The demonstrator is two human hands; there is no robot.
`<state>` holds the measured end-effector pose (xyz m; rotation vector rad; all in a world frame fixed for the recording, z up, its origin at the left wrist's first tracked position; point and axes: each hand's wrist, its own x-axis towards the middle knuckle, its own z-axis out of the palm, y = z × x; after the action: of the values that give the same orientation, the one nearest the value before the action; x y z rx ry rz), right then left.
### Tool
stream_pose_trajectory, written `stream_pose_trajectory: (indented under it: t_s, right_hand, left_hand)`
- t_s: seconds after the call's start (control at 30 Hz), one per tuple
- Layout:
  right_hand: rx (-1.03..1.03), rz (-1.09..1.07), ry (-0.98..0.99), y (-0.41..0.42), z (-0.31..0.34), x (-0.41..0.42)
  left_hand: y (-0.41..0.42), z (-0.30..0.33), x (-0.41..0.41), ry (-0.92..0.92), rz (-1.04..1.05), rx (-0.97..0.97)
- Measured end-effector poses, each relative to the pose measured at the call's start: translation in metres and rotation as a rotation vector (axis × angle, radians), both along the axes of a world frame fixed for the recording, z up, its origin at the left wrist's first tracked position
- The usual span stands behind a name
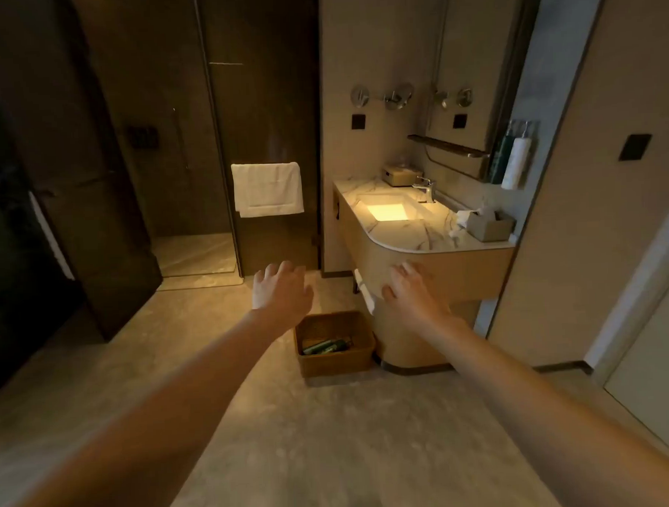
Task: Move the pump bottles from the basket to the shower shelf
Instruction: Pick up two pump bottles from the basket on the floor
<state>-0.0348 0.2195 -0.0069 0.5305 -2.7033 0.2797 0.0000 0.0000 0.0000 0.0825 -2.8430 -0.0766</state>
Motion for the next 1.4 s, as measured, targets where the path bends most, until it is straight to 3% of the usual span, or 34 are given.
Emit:
stream_pose_trajectory:
  t_s: [0.27, 0.53, 0.8, 1.4]
  right_hand:
    - [0.02, 0.003, 0.016, -0.009, -0.031, -0.149]
    - [0.036, 0.047, -0.168, -0.039, -0.121, -0.252]
    - [-0.006, 0.03, -0.201, -0.101, -0.146, -0.399]
    - [0.038, 0.005, -0.444, -0.197, -0.289, -0.663]
  left_hand:
    - [0.003, -0.036, -0.132, -0.045, 0.053, 0.012]
    - [-0.029, -0.128, -0.228, -0.233, 0.096, 0.027]
    - [-0.098, -0.152, -0.369, -0.265, 0.099, 0.03]
    - [-0.176, -0.269, -0.642, -0.552, 0.115, 0.125]
